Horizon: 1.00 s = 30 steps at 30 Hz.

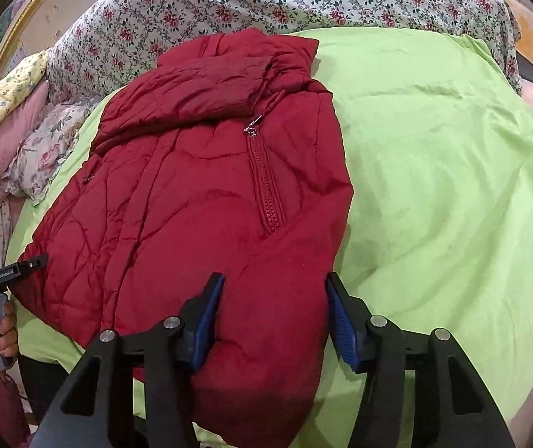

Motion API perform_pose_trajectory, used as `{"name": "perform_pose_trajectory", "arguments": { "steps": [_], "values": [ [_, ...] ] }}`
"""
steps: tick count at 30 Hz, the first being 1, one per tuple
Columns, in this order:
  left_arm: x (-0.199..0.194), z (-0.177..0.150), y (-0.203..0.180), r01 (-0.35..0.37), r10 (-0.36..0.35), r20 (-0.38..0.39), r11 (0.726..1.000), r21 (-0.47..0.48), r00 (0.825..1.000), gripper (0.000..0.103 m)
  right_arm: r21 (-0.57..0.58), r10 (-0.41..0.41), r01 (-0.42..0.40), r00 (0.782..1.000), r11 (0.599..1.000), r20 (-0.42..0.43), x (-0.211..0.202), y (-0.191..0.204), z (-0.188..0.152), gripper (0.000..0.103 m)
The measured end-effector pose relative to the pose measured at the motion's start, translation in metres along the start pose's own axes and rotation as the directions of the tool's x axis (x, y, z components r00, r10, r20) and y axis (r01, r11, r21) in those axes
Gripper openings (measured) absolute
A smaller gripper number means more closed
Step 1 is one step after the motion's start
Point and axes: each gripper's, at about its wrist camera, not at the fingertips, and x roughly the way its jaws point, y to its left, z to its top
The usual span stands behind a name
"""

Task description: Fold large clothes

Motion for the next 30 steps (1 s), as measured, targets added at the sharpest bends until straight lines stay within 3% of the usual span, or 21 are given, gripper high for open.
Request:
{"name": "perform_pose_trajectory", "arguments": {
  "steps": [2, 3, 5, 8, 14, 24, 30],
  "values": [
    [0.000, -0.002, -0.004, 0.016, -0.016, 0.003, 1.000, 0.021, 1.000, 0.032, -0.001, 0.004, -0.004, 1.000, 1.000, 0.004, -0.001, 0.000, -0.001, 0.053],
    [-0.001, -0.003, -0.005, 0.013, -0.013, 0.010, 0.999, 0.032, 1.000, 0.029, -0.002, 0.006, -0.006, 1.000, 1.000, 0.006, -0.002, 0.000, -0.001, 0.053],
    [-0.004, -0.004, -0.006, 0.018, -0.019, 0.024, 0.999, 0.039, 1.000, 0.020, -0.002, 0.033, -0.033, 0.999, 0.999, 0.014, -0.003, 0.000, -0.001, 0.040],
    [-0.009, -0.005, -0.008, 0.018, -0.020, 0.049, 0.999, 0.047, 0.999, 0.017, 0.016, 0.083, -0.084, 0.996, 0.996, 0.030, -0.006, -0.002, -0.001, 0.031],
    [-0.019, -0.009, -0.013, 0.015, -0.019, 0.083, 0.999, 0.048, 0.996, 0.015, 0.027, 0.144, -0.147, 0.987, 0.989, 0.077, -0.020, -0.004, -0.005, 0.024],
    [-0.065, -0.007, -0.024, 0.066, -0.073, 0.150, 0.997, 0.048, 0.986, 0.013, 0.002, 0.244, -0.247, 0.957, 0.969, 0.156, -0.054, -0.003, -0.002, 0.020],
    [-0.074, 0.007, -0.028, 0.048, -0.059, 0.173, 0.997, 0.064, 0.983, 0.013, 0.002, 0.267, -0.273, 0.943, 0.962, 0.197, -0.065, -0.007, 0.013, 0.020]
  ]
}}
